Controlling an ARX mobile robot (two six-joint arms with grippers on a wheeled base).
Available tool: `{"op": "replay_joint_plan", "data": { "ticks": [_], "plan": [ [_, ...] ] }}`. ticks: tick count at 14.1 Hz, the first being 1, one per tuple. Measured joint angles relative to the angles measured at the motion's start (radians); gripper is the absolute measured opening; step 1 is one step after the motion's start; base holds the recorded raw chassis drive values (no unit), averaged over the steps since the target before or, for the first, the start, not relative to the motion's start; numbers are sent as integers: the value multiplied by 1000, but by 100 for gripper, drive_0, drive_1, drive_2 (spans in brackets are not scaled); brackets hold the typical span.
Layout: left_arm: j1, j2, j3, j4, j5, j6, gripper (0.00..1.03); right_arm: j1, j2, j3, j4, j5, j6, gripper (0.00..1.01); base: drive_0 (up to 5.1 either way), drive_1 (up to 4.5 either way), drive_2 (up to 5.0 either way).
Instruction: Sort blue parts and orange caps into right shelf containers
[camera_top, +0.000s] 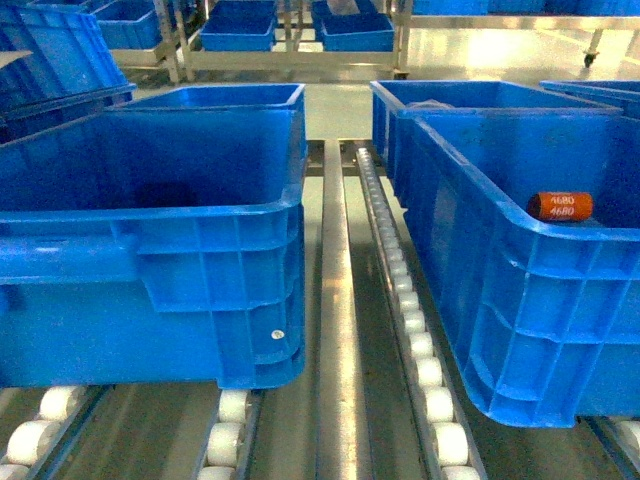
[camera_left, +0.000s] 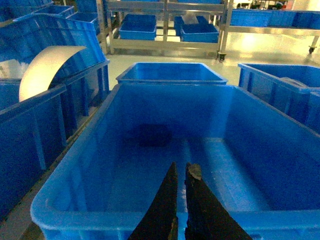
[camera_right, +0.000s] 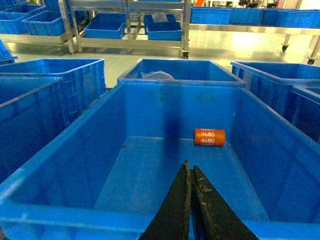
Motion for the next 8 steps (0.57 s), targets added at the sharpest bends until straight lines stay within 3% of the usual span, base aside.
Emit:
{"op": "replay_joint_plan", "data": {
  "ticks": [8],
  "plan": [
    [0, -152, -102, -60, 0, 0, 2, 0, -152, -93, -64, 0, 0, 2, 0, 0, 0]
  ]
}}
